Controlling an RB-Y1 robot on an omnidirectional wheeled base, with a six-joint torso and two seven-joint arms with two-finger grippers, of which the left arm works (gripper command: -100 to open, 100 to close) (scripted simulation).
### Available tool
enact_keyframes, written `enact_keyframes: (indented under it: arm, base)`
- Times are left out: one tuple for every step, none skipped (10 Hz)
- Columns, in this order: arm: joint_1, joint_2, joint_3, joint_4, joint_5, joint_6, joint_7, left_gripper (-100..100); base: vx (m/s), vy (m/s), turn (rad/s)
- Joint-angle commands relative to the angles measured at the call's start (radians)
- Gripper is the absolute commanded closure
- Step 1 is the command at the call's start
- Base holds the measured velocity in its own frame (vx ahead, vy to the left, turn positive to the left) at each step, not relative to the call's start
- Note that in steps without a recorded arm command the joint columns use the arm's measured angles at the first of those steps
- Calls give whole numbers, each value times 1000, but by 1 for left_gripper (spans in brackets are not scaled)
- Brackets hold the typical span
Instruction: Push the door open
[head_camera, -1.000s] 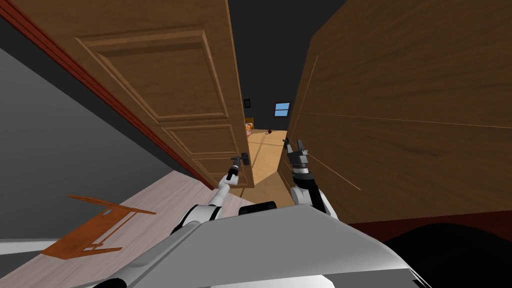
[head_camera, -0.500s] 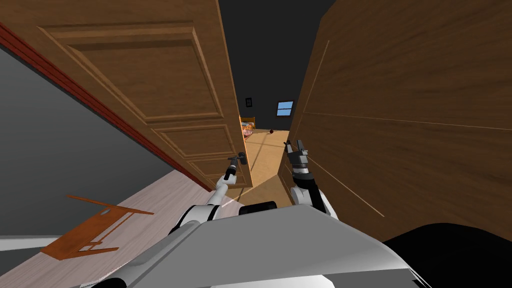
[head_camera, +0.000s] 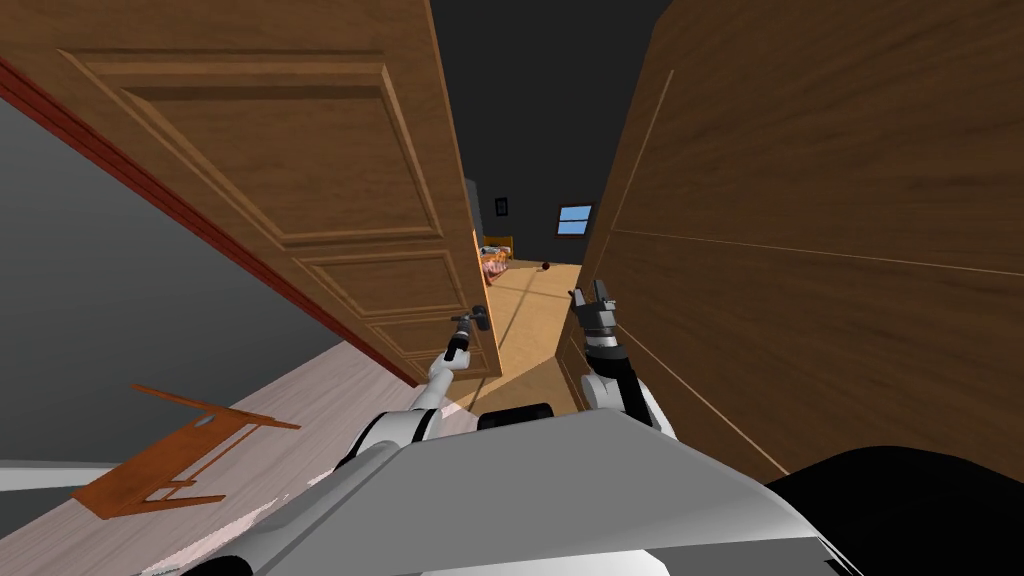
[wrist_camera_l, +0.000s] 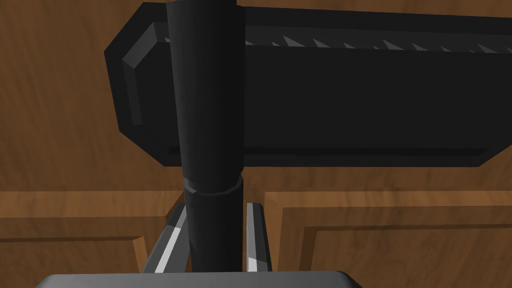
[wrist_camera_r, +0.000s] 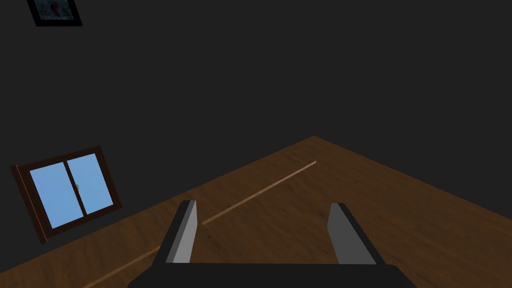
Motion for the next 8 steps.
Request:
enact_keyframes:
  arm:
    - [7, 7, 19, -21, 4, 7, -8, 100]
    - [7, 7, 19, -21, 4, 7, -8, 100]
    - [7, 7, 19, -21, 4, 7, -8, 100]
    - [8, 9, 34, -19, 8, 7, -15, 100]
    - [8, 10, 40, -18, 10, 7, -17, 100]
    - [8, 11, 46, -17, 12, 7, -20, 100]
    - [17, 11, 41, -24, 10, 16, -17, 100]
    - [12, 2, 65, -25, 13, 14, -48, 100]
  base:
    - [157, -130, 73]
    - [107, -97, 44]
    - [52, -36, 10]
    - [116, -74, 33]
    - [156, -119, 60]
    - [131, -105, 68]
    - [55, -38, 39]
    - [110, -13, 110]
